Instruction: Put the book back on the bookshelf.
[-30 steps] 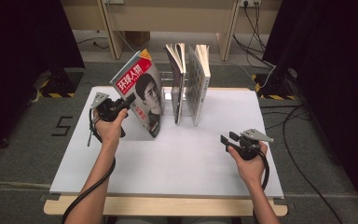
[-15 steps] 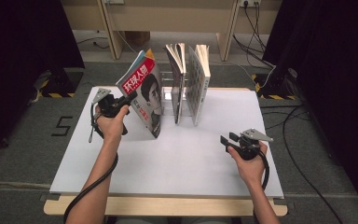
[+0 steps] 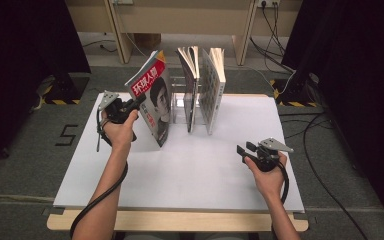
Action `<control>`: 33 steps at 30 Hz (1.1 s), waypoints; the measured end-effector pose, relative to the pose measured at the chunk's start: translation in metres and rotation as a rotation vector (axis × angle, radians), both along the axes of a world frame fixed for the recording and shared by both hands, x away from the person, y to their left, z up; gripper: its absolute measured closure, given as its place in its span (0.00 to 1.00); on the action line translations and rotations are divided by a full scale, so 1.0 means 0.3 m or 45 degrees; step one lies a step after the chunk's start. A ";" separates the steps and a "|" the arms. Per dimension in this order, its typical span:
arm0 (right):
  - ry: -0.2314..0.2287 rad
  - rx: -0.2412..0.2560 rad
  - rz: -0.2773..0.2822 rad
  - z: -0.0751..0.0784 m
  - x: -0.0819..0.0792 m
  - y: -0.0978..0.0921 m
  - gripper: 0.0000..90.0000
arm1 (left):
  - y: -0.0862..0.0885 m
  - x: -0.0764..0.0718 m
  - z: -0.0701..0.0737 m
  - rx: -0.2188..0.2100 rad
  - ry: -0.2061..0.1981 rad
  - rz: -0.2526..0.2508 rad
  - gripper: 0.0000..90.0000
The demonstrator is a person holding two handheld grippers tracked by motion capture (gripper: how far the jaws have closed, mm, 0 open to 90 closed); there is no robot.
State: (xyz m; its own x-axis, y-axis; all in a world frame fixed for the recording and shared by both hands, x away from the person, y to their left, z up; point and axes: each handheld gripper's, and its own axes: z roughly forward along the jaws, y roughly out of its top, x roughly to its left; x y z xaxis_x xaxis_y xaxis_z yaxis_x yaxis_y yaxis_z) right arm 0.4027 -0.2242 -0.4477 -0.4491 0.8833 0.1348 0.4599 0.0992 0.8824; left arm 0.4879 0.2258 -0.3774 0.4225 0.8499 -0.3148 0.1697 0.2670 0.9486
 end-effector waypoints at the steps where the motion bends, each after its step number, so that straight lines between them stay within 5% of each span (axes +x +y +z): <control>1: 0.001 0.000 0.000 0.000 0.000 0.000 0.60 | 0.000 0.000 0.000 0.000 0.000 0.000 0.96; 12: 0.006 0.000 -0.002 -0.004 0.002 -0.001 0.60 | 0.012 0.012 -0.017 -0.027 0.027 -0.014 0.96; 19: 0.013 -0.007 -0.001 -0.005 0.001 0.000 0.60 | 0.008 0.018 0.000 0.002 0.014 -0.033 0.96; 33: 0.011 -0.005 0.001 -0.010 0.004 -0.003 0.60 | -0.003 0.047 0.042 0.043 -0.087 0.022 0.96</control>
